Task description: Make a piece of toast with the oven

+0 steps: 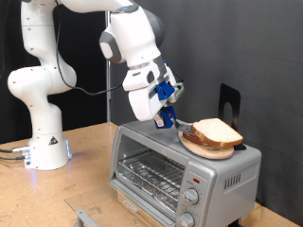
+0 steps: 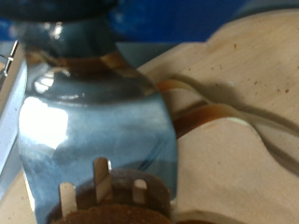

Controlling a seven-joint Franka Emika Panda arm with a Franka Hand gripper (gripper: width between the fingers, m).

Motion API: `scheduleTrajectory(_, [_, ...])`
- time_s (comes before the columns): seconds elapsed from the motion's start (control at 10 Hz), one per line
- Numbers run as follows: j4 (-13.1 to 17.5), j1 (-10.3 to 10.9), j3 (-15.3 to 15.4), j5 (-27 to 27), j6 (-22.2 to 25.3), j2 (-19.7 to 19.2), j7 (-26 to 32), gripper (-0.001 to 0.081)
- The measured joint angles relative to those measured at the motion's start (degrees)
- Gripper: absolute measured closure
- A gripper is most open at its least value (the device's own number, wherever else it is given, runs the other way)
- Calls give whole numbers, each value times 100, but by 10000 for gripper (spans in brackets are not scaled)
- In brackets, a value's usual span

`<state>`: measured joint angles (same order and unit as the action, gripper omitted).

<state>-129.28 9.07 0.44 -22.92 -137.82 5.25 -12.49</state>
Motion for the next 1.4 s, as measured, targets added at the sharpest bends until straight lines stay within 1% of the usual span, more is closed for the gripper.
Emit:
scheduleTrajectory(0.6, [122, 0, 19, 61, -11, -115, -70, 374])
scheduleTrajectory(1.1, [129, 19, 100, 91, -602, -231, -81, 374])
scheduleTrajectory(1.4, [157, 22, 155, 92, -747, -241, -81, 374])
